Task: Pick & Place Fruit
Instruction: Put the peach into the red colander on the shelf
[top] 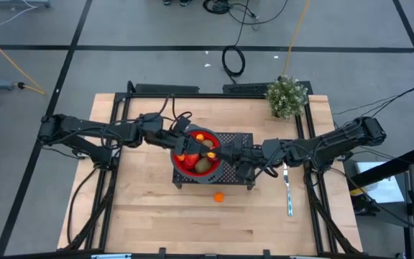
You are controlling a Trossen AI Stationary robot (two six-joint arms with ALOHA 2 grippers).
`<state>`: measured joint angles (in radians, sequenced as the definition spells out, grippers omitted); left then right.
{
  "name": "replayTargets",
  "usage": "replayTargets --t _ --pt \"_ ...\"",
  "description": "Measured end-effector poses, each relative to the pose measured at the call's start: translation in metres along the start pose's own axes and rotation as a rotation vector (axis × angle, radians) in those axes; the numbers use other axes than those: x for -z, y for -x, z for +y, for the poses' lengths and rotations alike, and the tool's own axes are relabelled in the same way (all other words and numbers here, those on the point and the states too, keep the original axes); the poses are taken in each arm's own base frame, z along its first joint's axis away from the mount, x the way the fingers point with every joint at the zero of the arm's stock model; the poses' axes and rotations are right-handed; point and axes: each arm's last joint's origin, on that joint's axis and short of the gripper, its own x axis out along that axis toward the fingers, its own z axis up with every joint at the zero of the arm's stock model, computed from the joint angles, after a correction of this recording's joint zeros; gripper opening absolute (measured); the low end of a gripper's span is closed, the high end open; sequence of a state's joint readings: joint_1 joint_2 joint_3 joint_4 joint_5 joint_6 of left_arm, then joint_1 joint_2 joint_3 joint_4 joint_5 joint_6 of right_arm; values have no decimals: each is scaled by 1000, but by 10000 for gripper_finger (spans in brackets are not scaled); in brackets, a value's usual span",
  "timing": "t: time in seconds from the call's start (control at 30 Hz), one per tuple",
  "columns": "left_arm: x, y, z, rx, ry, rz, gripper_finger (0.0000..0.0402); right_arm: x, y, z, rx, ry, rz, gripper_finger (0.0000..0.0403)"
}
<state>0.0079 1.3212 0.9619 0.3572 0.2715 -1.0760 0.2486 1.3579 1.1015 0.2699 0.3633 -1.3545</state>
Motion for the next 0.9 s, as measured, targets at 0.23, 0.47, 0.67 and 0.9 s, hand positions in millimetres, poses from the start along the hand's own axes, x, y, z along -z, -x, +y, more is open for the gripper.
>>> replayTargets --t 0.23,0.47,0.67,0.9 --pt "1 0 0 -1 23 0 125 0 0 0 0 11 0 91" --pt "2 0 3 -36 74 7 181 0 0 0 1 47 3 91" --pt "-2 1 5 -53 81 -20 202 0 0 0 0 48 1 91" --pt "-1 1 5 -48 96 -10 202 0 0 0 -1 47 2 91"
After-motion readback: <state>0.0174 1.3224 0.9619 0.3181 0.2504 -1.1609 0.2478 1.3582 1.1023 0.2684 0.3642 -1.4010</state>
